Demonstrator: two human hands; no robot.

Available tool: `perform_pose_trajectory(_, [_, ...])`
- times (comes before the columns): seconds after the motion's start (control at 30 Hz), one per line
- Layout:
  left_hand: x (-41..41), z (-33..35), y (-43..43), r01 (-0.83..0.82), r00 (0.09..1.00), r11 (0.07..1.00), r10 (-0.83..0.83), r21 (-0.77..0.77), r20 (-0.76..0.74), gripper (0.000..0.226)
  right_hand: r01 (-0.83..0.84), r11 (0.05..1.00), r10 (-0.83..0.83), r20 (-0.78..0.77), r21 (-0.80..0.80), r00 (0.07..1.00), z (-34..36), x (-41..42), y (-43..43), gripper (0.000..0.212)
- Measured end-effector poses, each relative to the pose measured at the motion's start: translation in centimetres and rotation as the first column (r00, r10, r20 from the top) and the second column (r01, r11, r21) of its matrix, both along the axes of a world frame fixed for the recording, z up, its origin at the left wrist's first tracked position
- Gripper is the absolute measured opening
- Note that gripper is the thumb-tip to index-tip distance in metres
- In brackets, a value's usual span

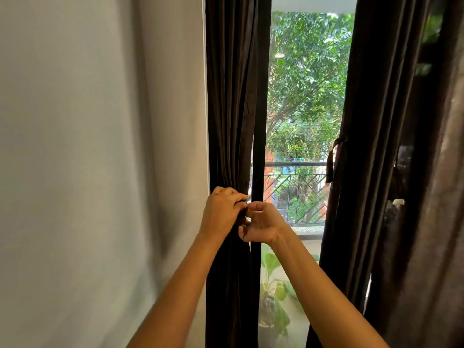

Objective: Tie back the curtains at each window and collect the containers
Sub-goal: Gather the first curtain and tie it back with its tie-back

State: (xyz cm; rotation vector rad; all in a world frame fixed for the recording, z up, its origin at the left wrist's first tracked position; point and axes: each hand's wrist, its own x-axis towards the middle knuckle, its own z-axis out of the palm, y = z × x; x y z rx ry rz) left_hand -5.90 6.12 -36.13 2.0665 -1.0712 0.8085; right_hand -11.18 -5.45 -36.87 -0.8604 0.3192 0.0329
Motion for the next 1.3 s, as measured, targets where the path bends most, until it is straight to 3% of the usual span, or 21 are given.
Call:
perform_pose_trajectory(0.3, [0.2, 4.9, 0.3, -0.022, 0.997, 0.877, 0.057, 0.481, -0.058, 0.029, -0.05, 0.988, 0.05, -0.001, -0.147, 0.999, -0.1, -0.2, -0.3, 0.022])
perform_pose_trajectory(0.47, [0.8, 5.7, 0.6, -0.039, 0.997, 0.865, 0.064, 0.5, -0.033, 0.018, -0.079, 0.982, 0.082, 0.015, -0.17, 0.997, 0.1, -0.4, -0.1, 0.022])
perform_pose_trajectory(0.83, [1.9, 6.9, 0.5, 0.044, 0.991, 0.811, 0.037, 0.584, -0.126, 0.008, -0.022, 0.974, 0.029, 0.029, -0.226, 0.999, -0.6, -1.3, -0.3, 0.017])
perform_pose_trajectory(1.13, [0.0, 8.5, -1.3, -0.183, 0.974, 0.507, -0.024, 0.842, 0.226, 0.017, 0.085, 0.858, -0.071, 0.047, -0.506, 0.996, -0.4, -0.5, -0.4, 0.013])
perform_pose_trajectory(1.2, [-0.7, 8.5, -1.4, -0.284, 0.928, 0.479, -0.081, 0.83, 0.365, 0.017, 0.141, 0.821, -0.111, 0.087, -0.553, 0.99, -0.3, -0.4, -0.7, 0.014])
perform_pose_trajectory(1.3, [-1.0, 7.6, -1.2, -0.433, 0.785, 0.482, -0.214, 0.762, 0.582, 0.023, 0.161, 0.783, -0.12, 0.108, -0.601, 0.987, -0.1, -0.7, -1.3, 0.021])
